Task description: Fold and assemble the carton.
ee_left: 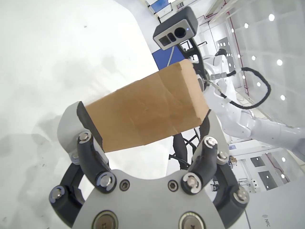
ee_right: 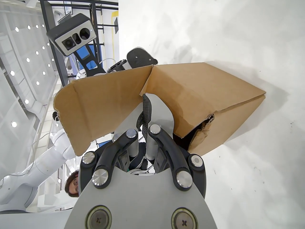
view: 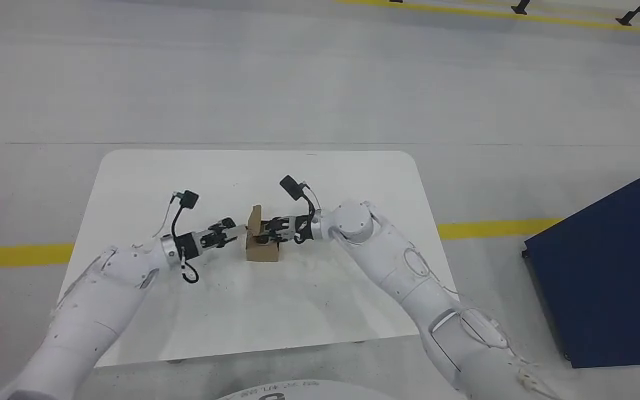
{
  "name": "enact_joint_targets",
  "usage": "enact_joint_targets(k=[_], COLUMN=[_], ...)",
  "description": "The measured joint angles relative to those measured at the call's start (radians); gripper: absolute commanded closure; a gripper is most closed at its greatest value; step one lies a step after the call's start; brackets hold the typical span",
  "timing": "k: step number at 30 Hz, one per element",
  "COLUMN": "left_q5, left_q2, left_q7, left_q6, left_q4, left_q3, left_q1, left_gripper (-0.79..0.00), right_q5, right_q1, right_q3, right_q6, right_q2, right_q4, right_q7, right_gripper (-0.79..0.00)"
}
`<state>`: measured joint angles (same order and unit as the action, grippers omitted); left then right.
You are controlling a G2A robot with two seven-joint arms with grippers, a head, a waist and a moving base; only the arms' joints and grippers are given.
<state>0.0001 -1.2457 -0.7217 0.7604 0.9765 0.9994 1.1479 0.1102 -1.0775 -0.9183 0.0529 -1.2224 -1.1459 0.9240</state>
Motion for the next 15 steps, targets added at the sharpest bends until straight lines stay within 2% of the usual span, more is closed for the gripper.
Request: enact_joint_targets(k=[4,8,10,12,14,15], left_q5=[0.084,0.241,0.292,0.324,0.352,0.358], left_q2=[0.019,0.041,0.054,0.064,0.073,0.076], left_q7=[0.003,-0.012,-0.043,-0.069,-0.085,-0.092], left_q6=[-0.089,-0.283,-0.385,-0.461,-0.531,-0.553], left_q4=[0.118,0.300,0.419,0.516,0.609,0.638], left_q3=[0.028,0.058,0.086,0.112,0.137,0.143], left_q1=[0.031,0.066,0.098,0.129,0.160,0.169], left_gripper=[-0.785,-0.770,-0.671,-0.619,-0.434,-0.376], right_q5=[-0.004,-0.015,-0.018,-0.021,-0.023,-0.024], right_q1=[0.000,0.004,0.006,0.007,0.007,0.007], right_q3=[0.005,0.017,0.024,0.028,0.030,0.031], right_q6=[-0.002,-0.015,-0.020,-0.021,-0.022,-0.021], right_q2=[-0.001,-0.005,-0.008,-0.009,-0.010,-0.011], right_q4=[0.000,-0.001,-0.002,-0.002,-0.002,-0.002], right_q7=[-0.005,-0.016,-0.023,-0.029,-0.034,-0.037], right_gripper=[0.000,0.000,0.000,0.000,0.000,0.000])
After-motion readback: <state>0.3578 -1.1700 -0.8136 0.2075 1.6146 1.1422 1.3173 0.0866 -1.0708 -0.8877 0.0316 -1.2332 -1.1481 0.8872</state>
